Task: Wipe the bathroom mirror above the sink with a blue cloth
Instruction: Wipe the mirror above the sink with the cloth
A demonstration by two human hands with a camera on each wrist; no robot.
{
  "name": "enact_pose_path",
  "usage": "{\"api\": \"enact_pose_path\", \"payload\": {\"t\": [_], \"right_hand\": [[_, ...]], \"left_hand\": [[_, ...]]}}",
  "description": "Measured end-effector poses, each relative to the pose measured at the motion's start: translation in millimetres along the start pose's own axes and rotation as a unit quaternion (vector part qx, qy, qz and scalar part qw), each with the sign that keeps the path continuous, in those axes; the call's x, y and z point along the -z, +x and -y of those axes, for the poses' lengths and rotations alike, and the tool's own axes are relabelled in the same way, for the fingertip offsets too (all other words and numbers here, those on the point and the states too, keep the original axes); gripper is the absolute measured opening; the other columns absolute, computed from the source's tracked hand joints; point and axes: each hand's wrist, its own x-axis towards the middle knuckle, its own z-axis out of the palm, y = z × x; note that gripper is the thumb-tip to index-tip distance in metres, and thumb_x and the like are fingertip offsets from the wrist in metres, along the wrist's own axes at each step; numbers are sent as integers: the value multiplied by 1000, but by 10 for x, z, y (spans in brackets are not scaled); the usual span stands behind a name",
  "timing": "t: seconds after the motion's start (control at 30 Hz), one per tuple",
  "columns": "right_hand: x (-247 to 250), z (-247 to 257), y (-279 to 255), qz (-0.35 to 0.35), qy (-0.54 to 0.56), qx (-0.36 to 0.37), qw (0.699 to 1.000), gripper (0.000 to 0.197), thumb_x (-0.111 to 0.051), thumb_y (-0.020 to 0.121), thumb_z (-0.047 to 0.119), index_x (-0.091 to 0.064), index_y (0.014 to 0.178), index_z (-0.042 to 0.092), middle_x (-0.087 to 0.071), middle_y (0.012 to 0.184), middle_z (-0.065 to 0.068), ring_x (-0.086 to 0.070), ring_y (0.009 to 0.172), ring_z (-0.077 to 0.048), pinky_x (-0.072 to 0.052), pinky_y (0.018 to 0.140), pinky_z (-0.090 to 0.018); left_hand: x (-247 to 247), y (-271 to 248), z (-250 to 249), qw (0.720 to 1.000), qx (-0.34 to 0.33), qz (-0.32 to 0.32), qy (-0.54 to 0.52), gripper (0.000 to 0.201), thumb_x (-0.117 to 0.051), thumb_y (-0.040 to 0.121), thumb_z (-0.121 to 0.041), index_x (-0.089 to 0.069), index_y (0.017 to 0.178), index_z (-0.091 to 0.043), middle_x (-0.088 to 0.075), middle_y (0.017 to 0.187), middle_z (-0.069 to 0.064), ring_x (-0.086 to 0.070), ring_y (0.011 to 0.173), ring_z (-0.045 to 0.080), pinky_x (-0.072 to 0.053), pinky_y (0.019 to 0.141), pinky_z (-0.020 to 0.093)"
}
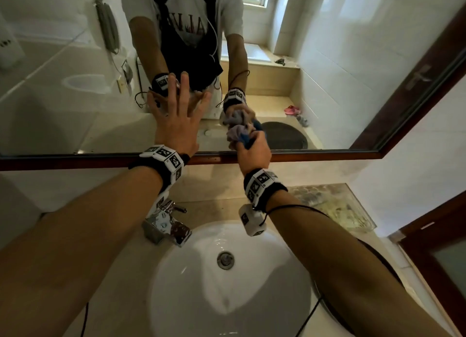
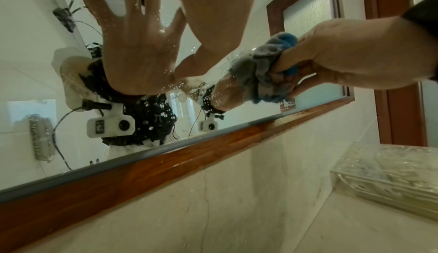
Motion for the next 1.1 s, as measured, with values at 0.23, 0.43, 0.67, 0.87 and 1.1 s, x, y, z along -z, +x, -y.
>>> {"api": "enact_pose_path", "payload": {"t": [0.23,0.43,0.67,0.87,1.1], "right_hand": [[614,-46,406,-102,-1,-46,994,30,-61,88,28,-45,114,24,-55,121,-5,-60,102,-25,-50,93,-43],[671,-30,405,-154,84,-112,978,32,-56,89,19,-46,120,17,-53,126,-11,-57,109,-31,-47,93,-40],[191,280,168,-93,120,-83,985,35,-55,90,15,-46,125,13,-46,129,-12,-52,100,-23,-43,86,-30],[-380,648,-190,-44,88,-18,995,34,-55,91,16,-50,124,17,-47,124,-13,-55,108,-28,-45,94,-31],[-895,1055,-537,4,135,16,991,41,-64,85,13,-51,124,15,-40,130,-12,-55,109,-29,-47,102,-37]], "left_hand": [[-8,14,-16,1000,10,3,-1,126,-80,57,-45,2,151,-33,18,156,19,11,144,42,-17,103,74],[-5,14,1,1000,0,-3,-17,115,-76,65,-44,-1,152,-33,16,157,19,11,144,42,-12,104,74],[83,-5,168,1000,-20,2,-21,107,-73,71,-43,-3,151,-34,17,158,15,10,145,39,-15,107,70],[169,-92,694,998,55,3,-30,108,-76,70,-41,-3,149,-41,17,156,15,10,143,43,-15,98,79],[131,-111,915,998,56,14,-28,108,-77,73,-35,0,148,-44,17,158,13,13,144,38,-20,94,80]]}}
